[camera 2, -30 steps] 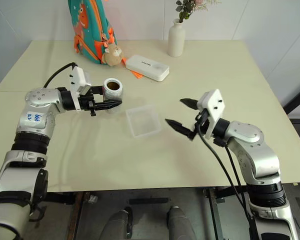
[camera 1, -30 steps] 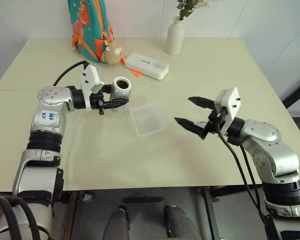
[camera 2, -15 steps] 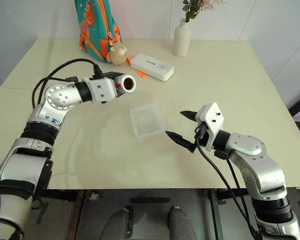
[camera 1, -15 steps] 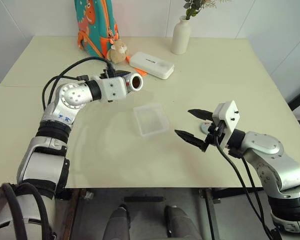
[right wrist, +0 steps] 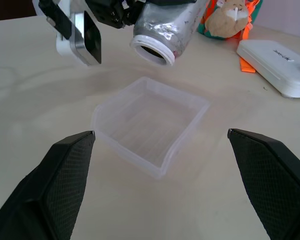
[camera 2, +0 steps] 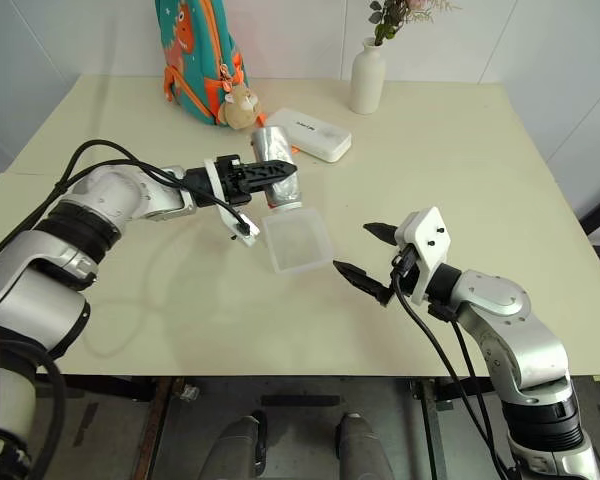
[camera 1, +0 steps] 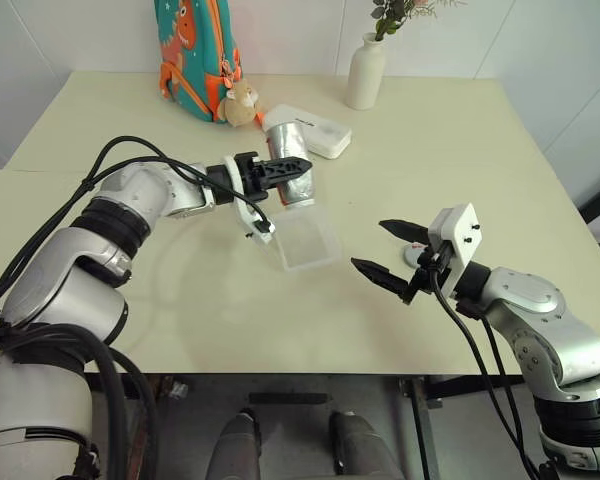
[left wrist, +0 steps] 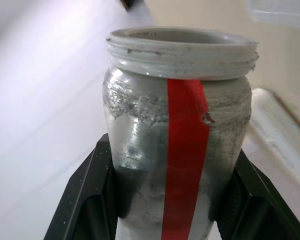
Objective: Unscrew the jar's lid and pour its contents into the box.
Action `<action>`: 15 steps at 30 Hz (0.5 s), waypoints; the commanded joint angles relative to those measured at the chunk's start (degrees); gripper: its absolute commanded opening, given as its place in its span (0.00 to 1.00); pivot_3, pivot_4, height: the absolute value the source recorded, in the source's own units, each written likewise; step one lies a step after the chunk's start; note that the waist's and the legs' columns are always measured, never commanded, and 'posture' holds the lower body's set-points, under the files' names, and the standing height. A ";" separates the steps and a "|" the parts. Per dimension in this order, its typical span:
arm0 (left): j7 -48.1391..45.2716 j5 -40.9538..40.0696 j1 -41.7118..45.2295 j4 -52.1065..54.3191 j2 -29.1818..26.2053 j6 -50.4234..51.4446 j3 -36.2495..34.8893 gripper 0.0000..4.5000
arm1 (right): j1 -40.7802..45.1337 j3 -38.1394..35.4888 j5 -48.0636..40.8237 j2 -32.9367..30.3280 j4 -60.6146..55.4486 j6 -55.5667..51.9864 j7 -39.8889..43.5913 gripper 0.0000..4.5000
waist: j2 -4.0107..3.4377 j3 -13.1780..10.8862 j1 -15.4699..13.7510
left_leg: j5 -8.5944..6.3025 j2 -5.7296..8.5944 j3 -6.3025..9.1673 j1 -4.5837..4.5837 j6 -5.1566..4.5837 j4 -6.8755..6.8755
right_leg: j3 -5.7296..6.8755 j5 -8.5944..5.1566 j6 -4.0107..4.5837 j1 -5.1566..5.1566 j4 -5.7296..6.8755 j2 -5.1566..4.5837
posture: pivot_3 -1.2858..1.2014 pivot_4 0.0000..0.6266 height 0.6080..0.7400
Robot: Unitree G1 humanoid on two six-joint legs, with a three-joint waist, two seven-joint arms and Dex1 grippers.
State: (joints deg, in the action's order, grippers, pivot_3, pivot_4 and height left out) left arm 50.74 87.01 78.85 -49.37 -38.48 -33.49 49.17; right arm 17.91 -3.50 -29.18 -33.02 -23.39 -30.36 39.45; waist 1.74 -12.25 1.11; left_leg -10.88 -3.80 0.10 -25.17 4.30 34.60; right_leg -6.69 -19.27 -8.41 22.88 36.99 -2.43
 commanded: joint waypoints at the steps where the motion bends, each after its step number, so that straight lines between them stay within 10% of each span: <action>1: 6.29 1.74 4.48 -2.87 0.50 4.21 1.05 0.43 | 0.62 -1.34 -1.48 1.12 -1.77 0.16 -1.10 0.99 | 0.00 0.00 0.11 | 0.00 0.00 -0.01 0.00 0.01 -0.02 | 0.00 0.00 -0.01 0.01 0.00 0.00 | 0.52 0.24 1.00; 15: -7.07 -13.85 2.17 -8.02 -0.41 -3.92 -4.88 0.43 | -0.91 -1.20 -1.69 2.80 -2.60 0.60 -2.70 0.99 | -0.01 0.00 -0.09 | 0.05 0.00 -0.06 0.02 0.11 -0.11 | -0.01 -0.02 -0.03 0.08 0.06 0.00 | 0.52 0.24 1.00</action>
State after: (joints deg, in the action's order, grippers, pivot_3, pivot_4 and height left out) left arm 46.93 78.65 80.54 -56.18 -38.04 -35.28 47.87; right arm 17.24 -3.50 -29.82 -30.55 -23.41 -30.35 37.10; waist 1.73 -12.24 1.02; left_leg -10.82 -3.80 0.04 -25.14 4.42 34.50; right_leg -6.70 -19.29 -8.44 22.96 37.06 -2.44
